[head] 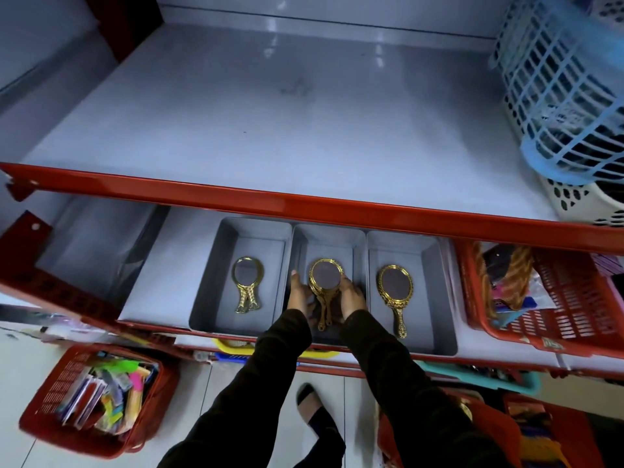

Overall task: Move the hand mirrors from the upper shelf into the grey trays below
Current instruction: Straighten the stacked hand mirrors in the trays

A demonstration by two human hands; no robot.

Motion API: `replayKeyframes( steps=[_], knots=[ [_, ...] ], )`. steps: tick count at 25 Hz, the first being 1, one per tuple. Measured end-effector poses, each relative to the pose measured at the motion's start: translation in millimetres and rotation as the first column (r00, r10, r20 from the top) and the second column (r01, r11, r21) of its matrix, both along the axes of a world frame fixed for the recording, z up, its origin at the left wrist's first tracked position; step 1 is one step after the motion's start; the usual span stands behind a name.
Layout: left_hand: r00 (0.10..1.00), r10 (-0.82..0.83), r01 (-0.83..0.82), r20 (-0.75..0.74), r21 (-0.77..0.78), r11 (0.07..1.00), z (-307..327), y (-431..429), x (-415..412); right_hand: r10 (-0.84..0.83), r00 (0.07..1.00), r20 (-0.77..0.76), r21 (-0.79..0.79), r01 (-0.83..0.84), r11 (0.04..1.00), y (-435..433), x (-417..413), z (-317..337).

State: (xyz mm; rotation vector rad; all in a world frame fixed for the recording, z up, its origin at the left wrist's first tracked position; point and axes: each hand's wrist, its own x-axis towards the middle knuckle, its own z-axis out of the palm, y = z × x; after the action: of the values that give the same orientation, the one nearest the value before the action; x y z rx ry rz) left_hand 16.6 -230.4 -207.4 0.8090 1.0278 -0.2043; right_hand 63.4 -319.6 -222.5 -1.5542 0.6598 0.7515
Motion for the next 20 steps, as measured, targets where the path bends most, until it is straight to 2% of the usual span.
replayKeyframes(
  steps=[7, 17, 20],
  knots=[
    [0.998, -0.039, 0.04, 0.039, -0.024, 0.999, -3.0, -0.3, -1.4, 0.0, 1.0, 0.01, 0.009, 0.0, 1.0, -1.1, -3.9, -5.5],
    [0.997, -0.08, 0.08, 0.018, -0.009, 0.997, 7.5, -1.5, -0.6, 0.025, 0.999, 0.027, -0.04, -0.024, 0.999, -3.9, -6.8, -6.4],
    [1.0, -0.027, 0.027, -0.011, 0.061, 0.998, 13.6, 1.5, 5.1, -0.001, 0.998, 0.067, -0.063, 0.005, 0.998, -2.4, -5.3, -6.7]
  ],
)
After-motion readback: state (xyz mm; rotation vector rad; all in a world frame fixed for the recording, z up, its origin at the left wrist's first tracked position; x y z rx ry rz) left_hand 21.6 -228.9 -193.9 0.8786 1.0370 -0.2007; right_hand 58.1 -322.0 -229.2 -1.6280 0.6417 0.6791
